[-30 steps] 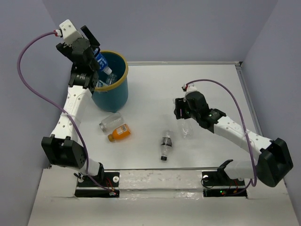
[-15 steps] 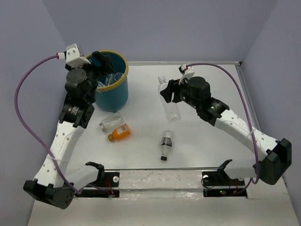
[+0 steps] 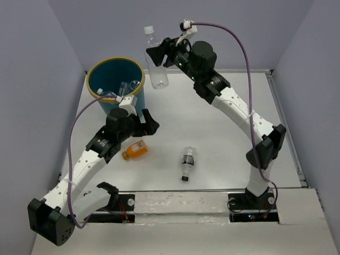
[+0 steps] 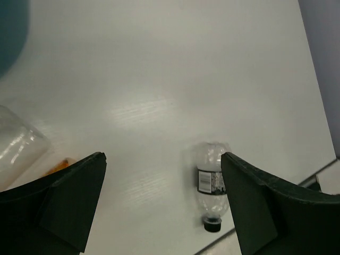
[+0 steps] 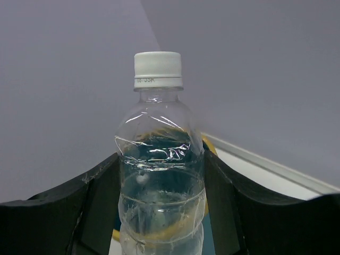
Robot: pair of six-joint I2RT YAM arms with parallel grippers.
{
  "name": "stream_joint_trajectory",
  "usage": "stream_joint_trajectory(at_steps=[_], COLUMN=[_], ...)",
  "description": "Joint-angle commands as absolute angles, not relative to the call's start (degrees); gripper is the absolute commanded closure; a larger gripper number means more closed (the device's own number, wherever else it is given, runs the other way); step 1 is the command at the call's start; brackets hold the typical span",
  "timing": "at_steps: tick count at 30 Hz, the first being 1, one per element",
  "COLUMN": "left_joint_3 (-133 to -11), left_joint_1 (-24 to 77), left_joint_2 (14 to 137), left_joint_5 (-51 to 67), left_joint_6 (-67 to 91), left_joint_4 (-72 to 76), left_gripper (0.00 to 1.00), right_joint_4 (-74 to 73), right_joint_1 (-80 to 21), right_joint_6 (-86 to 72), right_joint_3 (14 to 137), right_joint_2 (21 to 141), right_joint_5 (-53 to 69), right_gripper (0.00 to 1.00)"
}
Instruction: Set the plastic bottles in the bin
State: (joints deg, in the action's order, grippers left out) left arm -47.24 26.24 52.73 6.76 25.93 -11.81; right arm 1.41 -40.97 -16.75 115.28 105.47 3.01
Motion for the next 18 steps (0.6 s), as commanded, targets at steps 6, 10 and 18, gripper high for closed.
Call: stream_joint_trajectory(at_steps=[6, 10, 18], left_joint_3=[-39.7, -37.4, -34.5], left_joint_1=[39.3, 43.8, 48.0], left_joint_2=[55.5, 58.9, 66.0], left_joint_5=[11.1, 9.9, 8.5], left_joint_6=[32.9, 34.0, 35.2], left_joint_4=[-4.5, -1.4, 6.6], left_gripper=[0.01, 0.01, 0.01], right_joint_4=[10.6, 16.8, 22.4], right_joint_1=[-43.9, -44.5, -46.8], right_joint_6=[-17.3, -20.2, -19.1], right_joint_3=[142.8, 147.0, 149.0], right_joint_2=[126.9, 132.9, 139.5], right_joint_5=[0.4, 0.4, 1.8], right_gripper=[0.61, 0.61, 0.59])
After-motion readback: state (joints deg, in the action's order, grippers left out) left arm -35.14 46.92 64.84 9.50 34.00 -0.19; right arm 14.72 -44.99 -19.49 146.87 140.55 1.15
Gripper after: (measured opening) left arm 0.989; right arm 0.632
